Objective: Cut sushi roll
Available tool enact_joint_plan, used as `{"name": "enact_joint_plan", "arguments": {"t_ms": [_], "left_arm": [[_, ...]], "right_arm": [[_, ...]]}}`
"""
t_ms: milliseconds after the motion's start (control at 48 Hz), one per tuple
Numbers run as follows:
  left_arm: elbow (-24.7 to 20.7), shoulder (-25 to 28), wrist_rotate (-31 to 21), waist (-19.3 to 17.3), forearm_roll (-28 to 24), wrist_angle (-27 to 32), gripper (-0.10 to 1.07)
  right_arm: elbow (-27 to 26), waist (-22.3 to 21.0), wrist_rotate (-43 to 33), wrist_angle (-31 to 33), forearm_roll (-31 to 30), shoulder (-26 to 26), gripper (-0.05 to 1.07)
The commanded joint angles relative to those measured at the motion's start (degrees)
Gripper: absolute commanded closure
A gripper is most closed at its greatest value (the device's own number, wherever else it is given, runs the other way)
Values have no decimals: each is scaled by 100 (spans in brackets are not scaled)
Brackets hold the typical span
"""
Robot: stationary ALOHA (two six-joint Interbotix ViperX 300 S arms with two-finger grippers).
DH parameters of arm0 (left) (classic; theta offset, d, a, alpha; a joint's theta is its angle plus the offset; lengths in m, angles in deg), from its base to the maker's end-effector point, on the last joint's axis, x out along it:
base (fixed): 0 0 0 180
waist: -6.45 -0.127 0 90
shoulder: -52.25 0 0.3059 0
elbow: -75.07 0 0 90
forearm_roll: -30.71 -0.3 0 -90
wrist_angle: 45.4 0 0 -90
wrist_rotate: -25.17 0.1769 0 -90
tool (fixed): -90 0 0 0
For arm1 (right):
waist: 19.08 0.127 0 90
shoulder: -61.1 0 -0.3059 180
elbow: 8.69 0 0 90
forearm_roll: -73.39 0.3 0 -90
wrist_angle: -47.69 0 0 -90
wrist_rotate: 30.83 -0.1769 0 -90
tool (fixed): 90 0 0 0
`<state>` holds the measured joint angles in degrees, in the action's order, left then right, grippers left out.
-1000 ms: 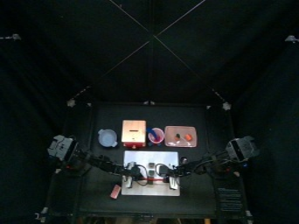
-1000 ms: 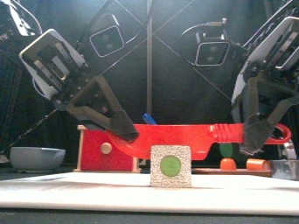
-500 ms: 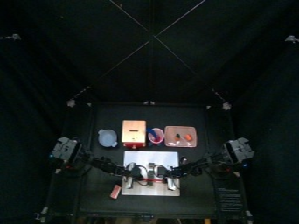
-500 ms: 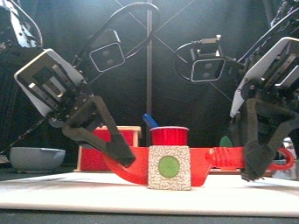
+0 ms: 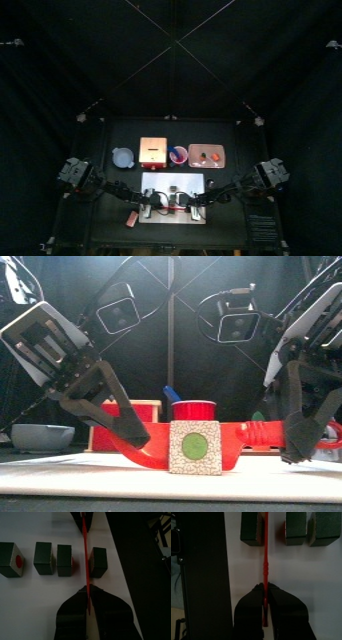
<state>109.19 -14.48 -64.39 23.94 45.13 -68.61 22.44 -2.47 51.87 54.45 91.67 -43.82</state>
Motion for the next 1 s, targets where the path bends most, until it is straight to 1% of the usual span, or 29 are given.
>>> {"name": "enact_joint_plan", "arguments": {"t_ms": [0,104,188,312,396,604,729,833,979], "left_arm": [[-79,-229,18,-62,9,-18,46],[-79,-378,26,-62,0,-18,40],[-62,-501,35,-70,0,-26,32],[-9,-738,44,-79,-35,-18,22],[26,-923,53,-158,-97,-18,18],[149,-1345,44,-378,-448,-44,17],[229,-1521,44,-475,-615,-70,17],[308,-1617,44,-527,-642,-79,17],[431,-1767,44,-606,-642,-158,17]], "right_arm": [[-97,-9,18,18,-35,413,74],[-88,-18,18,79,-123,589,74],[-79,-35,18,141,-158,738,74],[-9,-44,18,387,-149,905,74],[62,-44,9,571,-123,1028,74],[343,-123,0,853,-44,1477,74],[677,-176,-9,1134,114,1837,74],[1002,-193,-9,1345,378,2188,74],[1521,-220,-9,1521,905,2769,73]]}}
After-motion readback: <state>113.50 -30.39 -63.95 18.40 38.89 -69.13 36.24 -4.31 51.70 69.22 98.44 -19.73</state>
